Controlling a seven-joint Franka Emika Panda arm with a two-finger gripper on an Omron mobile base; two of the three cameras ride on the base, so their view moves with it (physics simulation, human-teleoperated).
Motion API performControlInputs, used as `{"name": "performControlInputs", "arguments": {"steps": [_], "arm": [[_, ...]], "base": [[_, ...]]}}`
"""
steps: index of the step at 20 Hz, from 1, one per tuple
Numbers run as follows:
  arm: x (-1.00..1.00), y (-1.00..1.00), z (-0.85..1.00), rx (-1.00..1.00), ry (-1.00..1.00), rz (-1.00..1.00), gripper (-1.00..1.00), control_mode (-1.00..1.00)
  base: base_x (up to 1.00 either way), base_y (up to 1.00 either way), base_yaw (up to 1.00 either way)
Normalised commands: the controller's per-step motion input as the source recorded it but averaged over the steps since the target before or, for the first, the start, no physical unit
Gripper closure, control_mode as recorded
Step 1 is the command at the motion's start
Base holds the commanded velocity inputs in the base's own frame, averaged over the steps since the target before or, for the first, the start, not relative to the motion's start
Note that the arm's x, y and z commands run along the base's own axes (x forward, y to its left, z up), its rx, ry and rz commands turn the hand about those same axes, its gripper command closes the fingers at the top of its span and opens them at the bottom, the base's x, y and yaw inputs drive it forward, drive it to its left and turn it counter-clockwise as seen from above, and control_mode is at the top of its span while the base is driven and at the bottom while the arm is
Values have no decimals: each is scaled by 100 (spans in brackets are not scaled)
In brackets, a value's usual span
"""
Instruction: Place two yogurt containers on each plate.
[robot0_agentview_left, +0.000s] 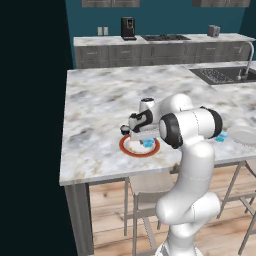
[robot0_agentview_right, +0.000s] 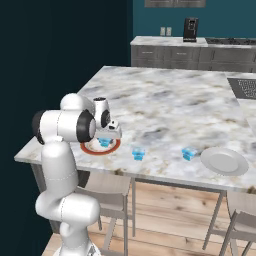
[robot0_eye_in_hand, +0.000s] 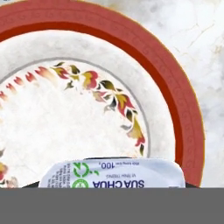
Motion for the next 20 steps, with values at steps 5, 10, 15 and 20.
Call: {"name": "performControlInputs", "arguments": {"steps": [5, 10, 15, 20], "arm": [[2, 0, -11, 1, 0, -4, -100, -100], [0, 0, 0, 0, 0, -1, -100, -100], [1, 0, 4, 1, -7, 0, -100, -100], [8, 2, 32, 2, -18, 0, -100, -100]], "base": [[0, 0, 0], [0, 0, 0], [0, 0, 0], [0, 0, 0]]}}
